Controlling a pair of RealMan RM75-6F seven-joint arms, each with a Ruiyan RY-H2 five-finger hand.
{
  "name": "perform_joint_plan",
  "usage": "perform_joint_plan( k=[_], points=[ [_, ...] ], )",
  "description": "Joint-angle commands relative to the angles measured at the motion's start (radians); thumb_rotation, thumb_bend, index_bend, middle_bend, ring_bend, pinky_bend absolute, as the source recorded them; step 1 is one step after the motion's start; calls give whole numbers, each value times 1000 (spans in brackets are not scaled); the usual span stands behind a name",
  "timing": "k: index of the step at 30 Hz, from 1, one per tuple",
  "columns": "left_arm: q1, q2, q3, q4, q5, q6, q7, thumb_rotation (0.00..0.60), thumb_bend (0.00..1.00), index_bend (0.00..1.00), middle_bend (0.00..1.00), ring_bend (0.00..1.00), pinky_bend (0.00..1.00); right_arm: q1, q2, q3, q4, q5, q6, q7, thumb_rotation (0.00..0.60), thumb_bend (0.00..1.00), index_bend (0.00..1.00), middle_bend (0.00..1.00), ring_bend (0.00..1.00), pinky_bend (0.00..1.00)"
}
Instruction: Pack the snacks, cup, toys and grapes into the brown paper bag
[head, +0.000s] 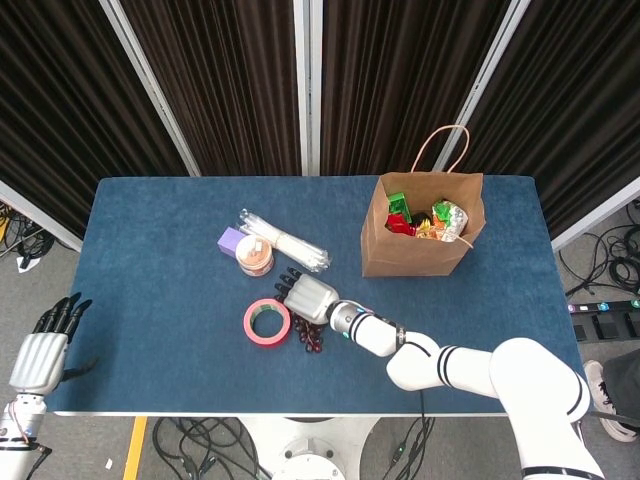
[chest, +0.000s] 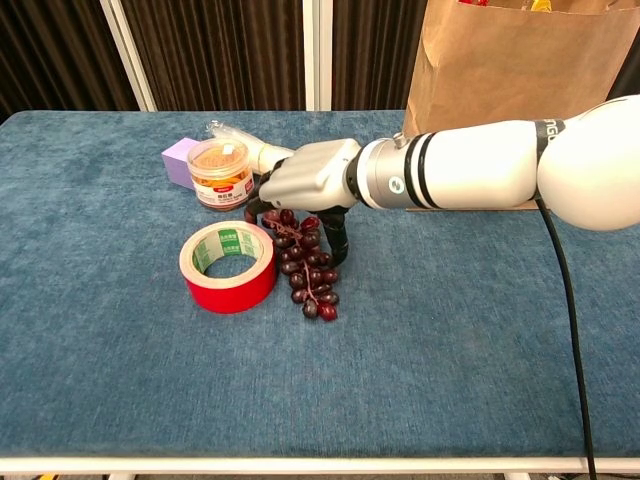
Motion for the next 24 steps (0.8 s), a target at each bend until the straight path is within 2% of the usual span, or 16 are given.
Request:
perform_joint_plan(
  k=[1, 7, 13, 18, 21, 24],
  points=[
    [0, 0, 0, 0, 0, 0, -1, 600, 232, 138, 133, 27, 168, 3, 5, -9, -3, 15, -7, -18, 600, 0, 158, 75, 0, 0],
    [-1, 0, -1, -1, -3, -5, -6, 600, 232, 138, 133, 27, 168, -1, 25, -27, -31, 43, 16, -71, 600, 0, 184, 143, 3, 0],
    [0, -1, -1, 1, -3, -4, -2, 600, 233, 138, 133, 27, 168, -13, 29, -40, -46, 58, 49, -109, 600, 0, 300, 262, 122, 10],
    [1, 0, -2, 1, -6, -5, -2, 600, 233, 138, 133, 27, 167, -18, 20, -54, -38, 79, 52, -137, 600, 0, 356, 274, 133, 32],
    [1, 0, -3, 1, -7, -6, -3, 600, 233, 137, 133, 27, 168, -23, 15, -59, -39, 77, 69, -152, 600, 0, 392, 298, 163, 69],
    [0, -1, -3, 1, -7, -7, -3, 600, 233, 137, 133, 27, 168, -30, 12, -58, -38, 70, 89, -159, 600, 1, 456, 347, 219, 159]
  ],
)
